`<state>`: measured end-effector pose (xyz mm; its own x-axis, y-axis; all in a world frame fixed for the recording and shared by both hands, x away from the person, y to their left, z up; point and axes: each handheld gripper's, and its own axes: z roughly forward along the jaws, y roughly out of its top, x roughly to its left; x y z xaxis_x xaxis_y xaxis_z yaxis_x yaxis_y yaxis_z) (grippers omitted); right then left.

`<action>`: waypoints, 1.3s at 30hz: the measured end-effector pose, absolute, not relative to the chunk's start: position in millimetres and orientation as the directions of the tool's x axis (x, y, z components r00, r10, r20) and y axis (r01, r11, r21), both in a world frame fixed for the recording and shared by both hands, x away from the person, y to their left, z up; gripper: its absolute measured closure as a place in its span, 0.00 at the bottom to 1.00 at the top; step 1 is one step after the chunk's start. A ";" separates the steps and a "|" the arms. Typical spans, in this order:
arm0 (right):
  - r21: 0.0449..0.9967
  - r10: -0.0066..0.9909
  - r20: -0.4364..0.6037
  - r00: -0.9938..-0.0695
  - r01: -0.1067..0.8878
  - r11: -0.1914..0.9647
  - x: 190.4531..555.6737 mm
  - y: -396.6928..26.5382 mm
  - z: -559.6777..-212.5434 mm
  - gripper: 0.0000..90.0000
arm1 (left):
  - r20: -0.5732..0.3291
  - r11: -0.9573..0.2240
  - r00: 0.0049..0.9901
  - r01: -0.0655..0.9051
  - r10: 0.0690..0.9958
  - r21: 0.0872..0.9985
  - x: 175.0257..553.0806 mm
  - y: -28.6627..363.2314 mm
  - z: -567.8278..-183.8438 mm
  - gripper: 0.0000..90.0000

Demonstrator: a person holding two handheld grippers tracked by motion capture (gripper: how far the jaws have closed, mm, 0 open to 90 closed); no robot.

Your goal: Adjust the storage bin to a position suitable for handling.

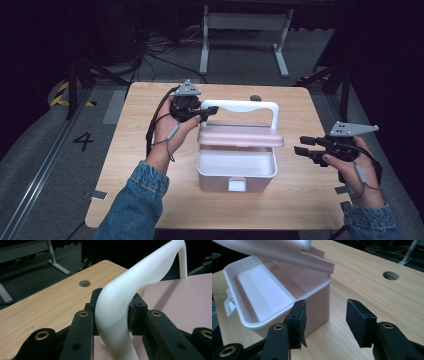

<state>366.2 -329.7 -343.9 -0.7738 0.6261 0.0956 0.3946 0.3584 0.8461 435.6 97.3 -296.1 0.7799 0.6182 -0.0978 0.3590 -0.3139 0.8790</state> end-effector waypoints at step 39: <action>0.923 0.482 0.135 -0.866 0.286 0.256 351.6 -274.0 -343.2 1.00 | -0.034 -0.329 0.755 0.326 0.655 0.886 419.6 104.5 -293.6 0.39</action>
<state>351.6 -274.0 -343.2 -0.8659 0.4817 0.1351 0.2864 0.2559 0.9233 419.6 104.5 -293.6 0.7545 0.6554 -0.0340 0.3256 -0.3288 0.8865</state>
